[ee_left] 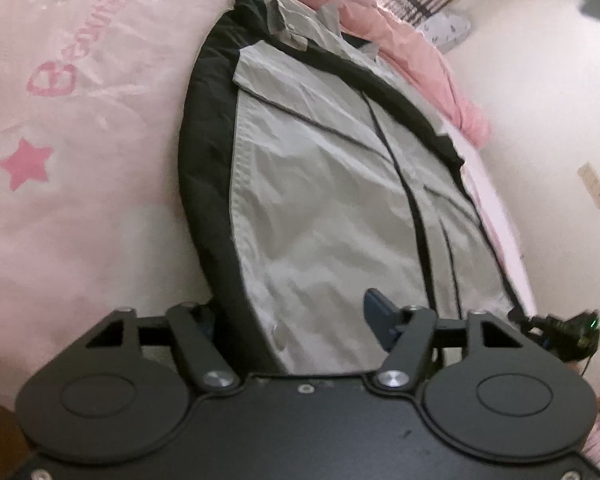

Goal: Fold large clothes
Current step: 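Grasp the hem with both grippers and fold it toward the collar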

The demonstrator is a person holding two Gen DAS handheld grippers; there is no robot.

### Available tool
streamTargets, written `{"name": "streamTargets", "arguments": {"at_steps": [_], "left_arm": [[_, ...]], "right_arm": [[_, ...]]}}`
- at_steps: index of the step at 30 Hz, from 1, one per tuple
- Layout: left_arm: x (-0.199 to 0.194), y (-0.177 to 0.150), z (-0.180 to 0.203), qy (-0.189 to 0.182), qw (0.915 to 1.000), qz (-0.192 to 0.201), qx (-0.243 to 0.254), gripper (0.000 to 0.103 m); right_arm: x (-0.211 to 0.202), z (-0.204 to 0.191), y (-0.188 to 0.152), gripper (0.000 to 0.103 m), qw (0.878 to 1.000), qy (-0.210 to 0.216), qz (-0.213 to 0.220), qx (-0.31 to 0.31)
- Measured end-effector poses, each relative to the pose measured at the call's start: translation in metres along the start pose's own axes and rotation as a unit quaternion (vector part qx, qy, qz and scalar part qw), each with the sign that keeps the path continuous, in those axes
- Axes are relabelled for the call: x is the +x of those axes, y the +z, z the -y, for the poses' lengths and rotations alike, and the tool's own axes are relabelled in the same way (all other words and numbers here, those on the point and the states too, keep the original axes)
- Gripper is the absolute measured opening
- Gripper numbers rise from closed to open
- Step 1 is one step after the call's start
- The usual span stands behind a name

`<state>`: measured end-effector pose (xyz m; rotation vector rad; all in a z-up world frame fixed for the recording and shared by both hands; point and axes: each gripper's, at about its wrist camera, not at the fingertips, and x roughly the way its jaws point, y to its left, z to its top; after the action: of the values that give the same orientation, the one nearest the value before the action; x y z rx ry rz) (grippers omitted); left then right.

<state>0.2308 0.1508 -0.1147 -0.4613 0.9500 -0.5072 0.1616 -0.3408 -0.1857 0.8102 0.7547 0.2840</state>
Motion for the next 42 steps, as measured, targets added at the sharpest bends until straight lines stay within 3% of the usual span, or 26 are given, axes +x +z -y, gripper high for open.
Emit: {"name": "streamTargets", "arguments": {"at_steps": [2,3,4,6,10,14,23,29,35,42], "left_arm": [[0.0,-0.001,0.001,0.011,0.9999,0.001,0.013,0.052],[0.001,-0.001,0.001,0.015,0.9998,0.002,0.015,0.043],[0.001,0.0,-0.001,0.02,0.9997,0.003,0.012,0.028],[0.002,0.002,-0.007,0.03,0.9995,0.001,-0.006,0.013],[-0.002,0.002,-0.013,0.017,0.9994,0.007,-0.03,0.011],[-0.014,0.003,-0.005,-0.006,0.9985,0.039,-0.037,0.009],[-0.03,0.035,0.01,-0.08,0.9866,0.116,-0.083,0.006],[-0.018,0.11,0.035,-0.101,0.9831,0.147,-0.042,0.006],[0.016,0.229,0.044,-0.096,0.9811,0.167,-0.02,0.006],[0.116,0.367,0.02,-0.058,0.9879,0.14,-0.031,0.01]], "right_arm": [[-0.001,0.001,-0.003,0.031,1.0,0.001,0.0,-0.001],[-0.001,0.001,-0.004,0.03,1.0,0.002,0.002,0.0],[-0.001,0.001,-0.005,0.028,1.0,0.003,0.005,0.0],[-0.002,0.001,-0.006,0.025,1.0,0.007,0.01,0.005],[-0.008,-0.003,-0.006,0.019,1.0,0.019,0.021,0.001],[-0.014,-0.011,-0.004,0.016,0.999,0.038,0.039,-0.003],[-0.011,-0.027,0.024,0.011,0.99,0.109,0.085,0.031],[0.003,-0.048,0.083,0.011,0.983,0.136,0.118,0.036],[0.035,-0.068,0.189,0.011,0.978,0.129,0.158,0.047],[0.14,-0.073,0.318,0.013,0.981,0.08,0.163,0.066]]}}
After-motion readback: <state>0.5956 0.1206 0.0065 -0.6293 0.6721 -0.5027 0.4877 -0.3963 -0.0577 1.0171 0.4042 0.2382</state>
